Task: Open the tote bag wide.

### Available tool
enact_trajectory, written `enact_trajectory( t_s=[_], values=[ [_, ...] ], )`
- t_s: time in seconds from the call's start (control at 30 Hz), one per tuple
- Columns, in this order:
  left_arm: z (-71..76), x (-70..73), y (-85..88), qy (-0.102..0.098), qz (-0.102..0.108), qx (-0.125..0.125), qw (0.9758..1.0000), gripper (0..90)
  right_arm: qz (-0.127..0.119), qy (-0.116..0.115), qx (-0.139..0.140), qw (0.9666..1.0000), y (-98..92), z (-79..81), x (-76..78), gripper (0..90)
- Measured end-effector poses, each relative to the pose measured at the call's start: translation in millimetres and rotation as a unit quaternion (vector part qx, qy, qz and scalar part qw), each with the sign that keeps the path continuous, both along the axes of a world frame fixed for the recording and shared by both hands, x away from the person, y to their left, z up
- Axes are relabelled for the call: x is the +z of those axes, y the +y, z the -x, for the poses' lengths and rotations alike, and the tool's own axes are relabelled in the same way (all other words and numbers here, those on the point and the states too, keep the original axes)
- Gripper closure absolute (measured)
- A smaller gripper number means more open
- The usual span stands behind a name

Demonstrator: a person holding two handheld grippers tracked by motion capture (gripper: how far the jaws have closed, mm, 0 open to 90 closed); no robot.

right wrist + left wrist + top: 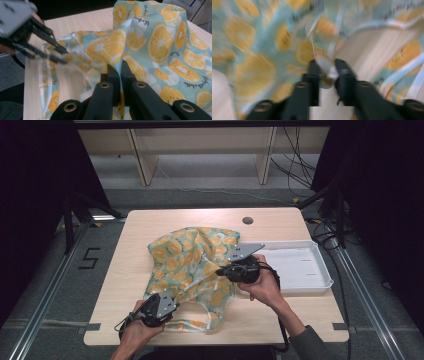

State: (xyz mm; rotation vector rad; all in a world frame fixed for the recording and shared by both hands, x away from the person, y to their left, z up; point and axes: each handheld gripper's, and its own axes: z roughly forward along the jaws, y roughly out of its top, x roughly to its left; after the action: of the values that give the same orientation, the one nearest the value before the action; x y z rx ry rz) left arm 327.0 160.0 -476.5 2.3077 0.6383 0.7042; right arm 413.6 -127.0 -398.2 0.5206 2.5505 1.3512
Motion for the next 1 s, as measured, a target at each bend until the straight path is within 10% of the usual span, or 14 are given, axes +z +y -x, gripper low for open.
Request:
enact_trajectory(
  t_s=[0.1,0.3,0.63,0.73,0.77,0.9,1.0],
  values=[
    [-10.7,31.2,4.2,-0.039,0.034,0.006,0.9987,88.3,0.007,0.007,-0.007,0.9999,-0.3,-3.0,-4.3,90.0],
    [-38.0,75.0,8.2,-0.037,0.119,0.019,0.9921,88.6,0.033,0.01,-0.025,0.9991,0.2,-15.2,-12.1,75.7],
    [-90.6,105.0,3.1,-0.015,0.144,0.044,0.9885,88.7,0.081,-0.003,-0.078,0.9937,5.9,8.1,-14.5,34.0],
    [-99.7,109.7,2.0,-0.019,0.157,0.048,0.9863,88.7,0.118,-0.008,-0.083,0.9896,11.8,15.5,-24.3,40.1],
    [-103.8,111.7,3.9,-0.018,0.159,0.056,0.9855,88.7,0.14,-0.012,-0.088,0.9861,15.4,10.0,-31.8,57.6],
    [-116.0,111.3,12.7,-0.029,0.16,0.063,0.9847,88.8,0.132,-0.043,-0.074,0.9875,15.6,-12.8,-29.4,89.6],
    [-121.1,109.5,17.8,-0.03,0.16,0.074,0.984,88.8,0.114,-0.051,-0.085,0.9886,14.1,-27.2,-19.5,90.0]
  ],
)
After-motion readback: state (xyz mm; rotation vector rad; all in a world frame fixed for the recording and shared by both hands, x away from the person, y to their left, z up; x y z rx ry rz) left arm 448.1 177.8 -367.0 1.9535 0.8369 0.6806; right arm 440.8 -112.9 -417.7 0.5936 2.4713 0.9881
